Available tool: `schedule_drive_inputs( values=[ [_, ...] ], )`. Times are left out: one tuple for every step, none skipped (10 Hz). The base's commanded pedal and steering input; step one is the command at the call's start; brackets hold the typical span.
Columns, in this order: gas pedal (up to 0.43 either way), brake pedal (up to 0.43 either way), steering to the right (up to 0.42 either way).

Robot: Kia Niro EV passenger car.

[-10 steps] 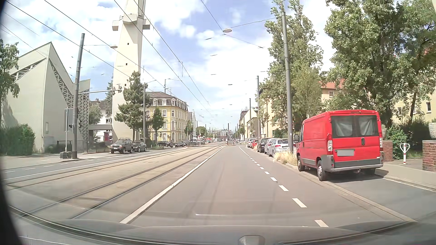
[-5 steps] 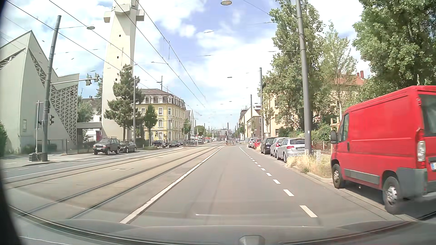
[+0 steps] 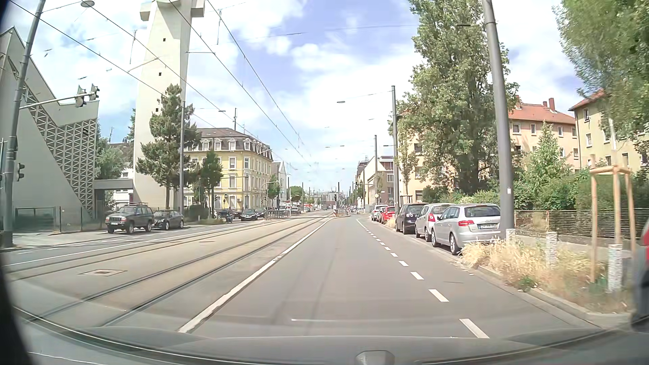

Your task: Follow the waypoints while adhering to traffic rules and regulations

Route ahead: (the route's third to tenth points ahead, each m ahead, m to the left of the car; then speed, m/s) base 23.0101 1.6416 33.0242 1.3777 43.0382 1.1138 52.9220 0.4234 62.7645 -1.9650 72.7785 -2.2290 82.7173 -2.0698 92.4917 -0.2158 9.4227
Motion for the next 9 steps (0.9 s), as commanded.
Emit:
schedule_drive_inputs(
  values=[
    [0.008,0.024,0.000],
    [0.000,0.024,-0.001],
    [0.000,0.030,-0.003],
    [0.000,0.024,-0.003],
    [0.000,0.024,-0.003],
    [0.000,0.024,-0.003],
    [0.000,0.024,-0.003],
    [0.000,0.024,-0.002],
    [0.000,0.024,-0.002]
  ],
)
